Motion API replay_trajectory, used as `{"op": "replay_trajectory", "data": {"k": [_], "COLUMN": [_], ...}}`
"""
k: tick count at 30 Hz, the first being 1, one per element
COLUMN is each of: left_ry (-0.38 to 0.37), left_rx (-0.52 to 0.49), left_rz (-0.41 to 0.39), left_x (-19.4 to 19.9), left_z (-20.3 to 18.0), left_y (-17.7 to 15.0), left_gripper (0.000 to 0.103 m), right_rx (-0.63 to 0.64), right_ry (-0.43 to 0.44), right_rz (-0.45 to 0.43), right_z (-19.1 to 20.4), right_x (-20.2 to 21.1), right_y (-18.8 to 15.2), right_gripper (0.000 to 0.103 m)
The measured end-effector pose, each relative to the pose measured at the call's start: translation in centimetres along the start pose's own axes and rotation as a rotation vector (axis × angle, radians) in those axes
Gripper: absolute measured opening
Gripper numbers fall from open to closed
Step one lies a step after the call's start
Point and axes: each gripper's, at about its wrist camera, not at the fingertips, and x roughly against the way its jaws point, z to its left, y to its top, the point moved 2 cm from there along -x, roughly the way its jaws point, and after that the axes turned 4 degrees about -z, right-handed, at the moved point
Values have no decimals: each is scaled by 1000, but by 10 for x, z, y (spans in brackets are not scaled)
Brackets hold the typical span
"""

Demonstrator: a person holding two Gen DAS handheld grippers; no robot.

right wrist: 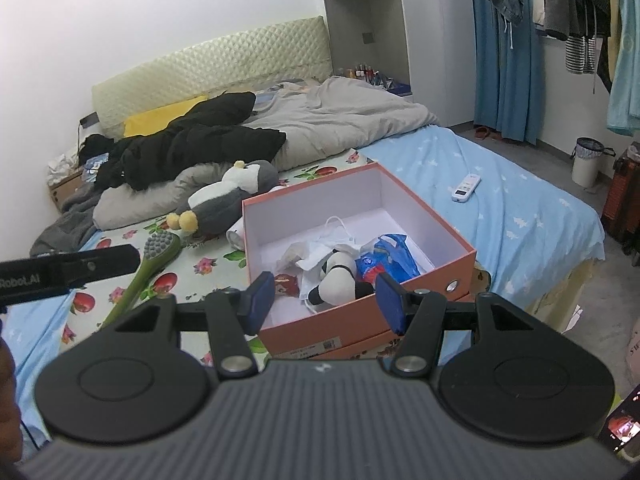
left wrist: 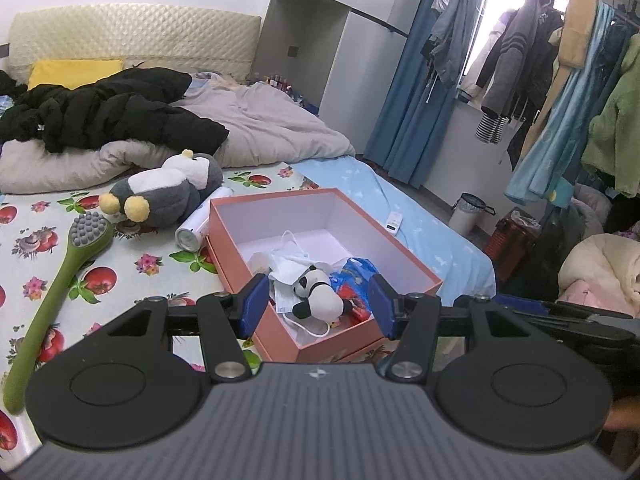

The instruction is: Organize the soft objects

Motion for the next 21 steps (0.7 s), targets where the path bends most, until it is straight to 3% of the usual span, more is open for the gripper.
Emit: {"op": "replay_trajectory", "data": {"k": [15, 19, 21], "left_ry": [7, 11, 22], "left_rx": [-7, -4, -2], "left_rz": [-3, -7, -7], "left_x": [-2, -2, -3], "left_z": [2, 3, 3], "left_y": [0, 0, 1], "left_gripper": [62, 77, 86], "right_rx": [10, 15, 14], "right_ry": [9, 8, 11], "right_rz": [8, 9, 13], "right_z": [4, 4, 3], "right_x": [-2, -3, -4], "right_y": [-4, -4, -5], "right_gripper": [58, 58, 64]}}
